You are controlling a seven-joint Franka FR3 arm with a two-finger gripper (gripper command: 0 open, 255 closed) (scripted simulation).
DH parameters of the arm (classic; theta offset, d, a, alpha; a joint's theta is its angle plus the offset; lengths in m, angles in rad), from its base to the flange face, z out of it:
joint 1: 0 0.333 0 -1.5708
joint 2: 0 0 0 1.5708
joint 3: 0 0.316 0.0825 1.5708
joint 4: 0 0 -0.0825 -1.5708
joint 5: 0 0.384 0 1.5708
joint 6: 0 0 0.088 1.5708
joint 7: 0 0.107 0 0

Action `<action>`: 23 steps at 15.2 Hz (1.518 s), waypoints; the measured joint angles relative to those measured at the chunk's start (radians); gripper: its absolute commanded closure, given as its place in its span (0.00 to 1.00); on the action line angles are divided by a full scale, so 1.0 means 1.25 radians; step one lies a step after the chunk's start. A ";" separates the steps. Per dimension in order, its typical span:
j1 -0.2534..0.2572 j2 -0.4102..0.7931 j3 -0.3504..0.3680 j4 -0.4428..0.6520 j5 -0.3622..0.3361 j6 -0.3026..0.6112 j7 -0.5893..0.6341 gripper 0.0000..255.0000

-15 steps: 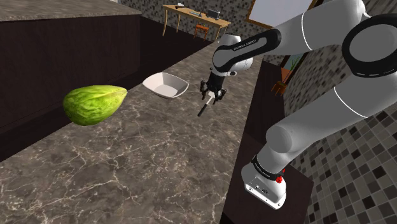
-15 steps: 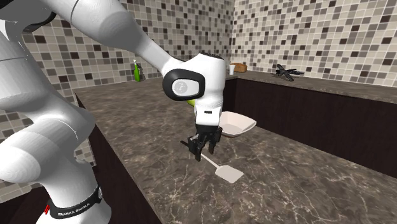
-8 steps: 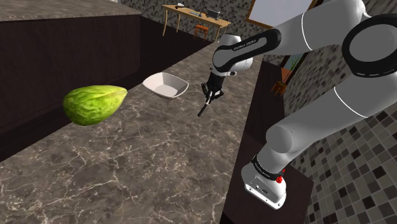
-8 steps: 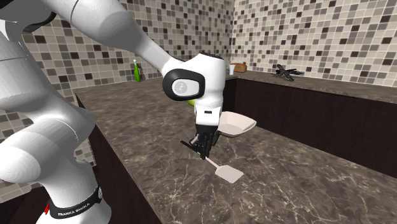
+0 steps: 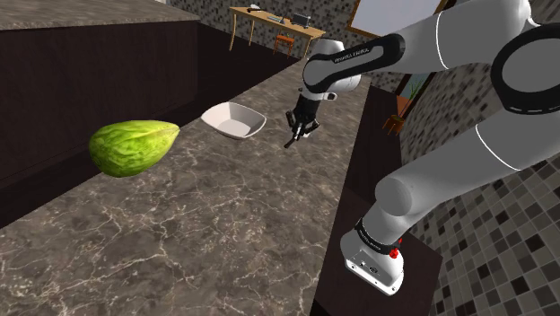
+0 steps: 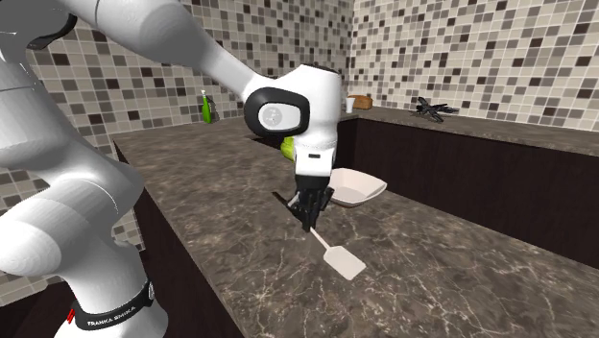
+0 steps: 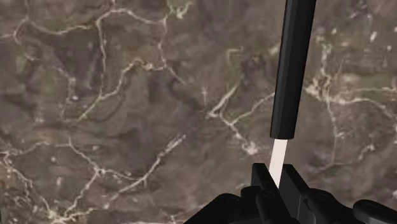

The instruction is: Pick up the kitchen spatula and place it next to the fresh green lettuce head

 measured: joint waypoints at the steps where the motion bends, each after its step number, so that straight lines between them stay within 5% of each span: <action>1: 0.000 -0.004 0.000 0.006 0.000 -0.011 0.001 1.00; 23: -0.003 -0.087 -0.017 0.179 -0.010 -0.265 0.012 1.00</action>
